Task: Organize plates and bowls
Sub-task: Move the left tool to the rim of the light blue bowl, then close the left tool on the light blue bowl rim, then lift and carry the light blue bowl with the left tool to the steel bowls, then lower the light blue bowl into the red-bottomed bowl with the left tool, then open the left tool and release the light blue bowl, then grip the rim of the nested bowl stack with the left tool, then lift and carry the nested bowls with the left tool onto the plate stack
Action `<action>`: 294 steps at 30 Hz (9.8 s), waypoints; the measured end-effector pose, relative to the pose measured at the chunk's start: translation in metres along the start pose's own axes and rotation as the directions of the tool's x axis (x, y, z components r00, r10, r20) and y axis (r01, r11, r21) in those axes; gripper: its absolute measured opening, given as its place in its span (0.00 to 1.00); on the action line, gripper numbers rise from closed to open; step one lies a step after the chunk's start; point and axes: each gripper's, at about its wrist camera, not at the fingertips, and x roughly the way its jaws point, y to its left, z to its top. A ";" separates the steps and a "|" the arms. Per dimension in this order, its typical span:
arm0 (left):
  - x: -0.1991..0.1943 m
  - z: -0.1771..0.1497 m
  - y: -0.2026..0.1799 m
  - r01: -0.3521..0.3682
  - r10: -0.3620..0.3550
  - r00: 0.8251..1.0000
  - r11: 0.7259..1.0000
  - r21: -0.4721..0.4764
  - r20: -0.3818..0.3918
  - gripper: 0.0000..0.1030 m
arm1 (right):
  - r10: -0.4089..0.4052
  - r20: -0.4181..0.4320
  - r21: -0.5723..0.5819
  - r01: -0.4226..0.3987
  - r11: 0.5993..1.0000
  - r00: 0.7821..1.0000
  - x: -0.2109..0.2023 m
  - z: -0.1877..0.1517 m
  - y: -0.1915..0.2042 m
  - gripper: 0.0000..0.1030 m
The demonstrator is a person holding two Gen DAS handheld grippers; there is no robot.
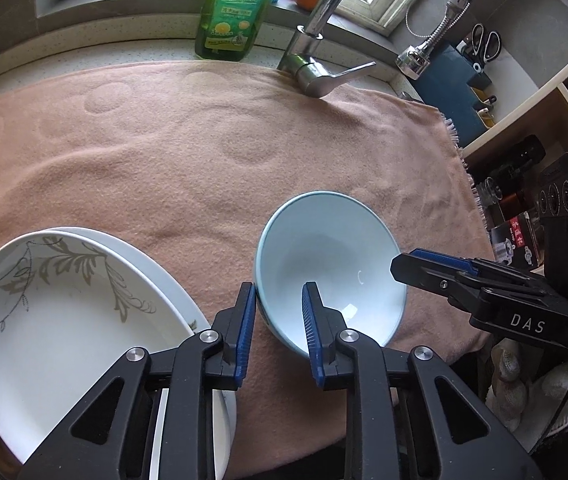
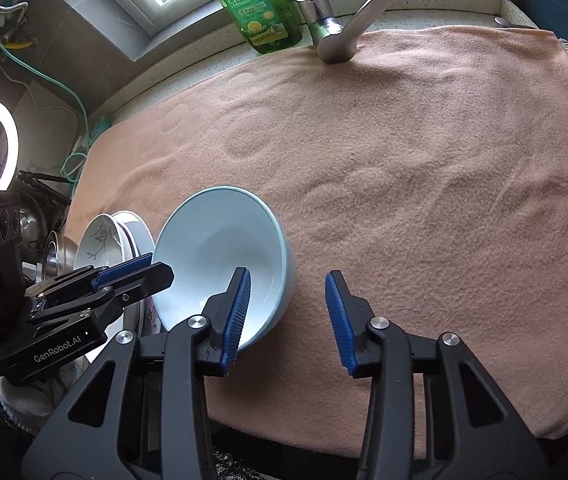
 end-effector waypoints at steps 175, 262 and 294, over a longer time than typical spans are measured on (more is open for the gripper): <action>-0.203 -0.141 0.295 -0.088 0.241 0.951 0.814 -0.574 0.195 0.54 | 0.193 -0.140 -0.276 -0.225 0.934 0.971 0.101 0.003 0.310 0.78; -0.179 -0.058 0.188 -0.008 0.098 0.961 0.944 -0.329 0.259 0.08 | 0.158 -0.075 -0.214 -0.171 0.962 0.985 0.024 0.004 0.231 0.13; -0.128 -0.051 0.145 -0.004 0.037 0.991 0.971 -0.241 0.132 0.08 | 0.111 -0.091 -0.091 -0.119 0.989 0.990 0.023 -0.019 0.158 0.13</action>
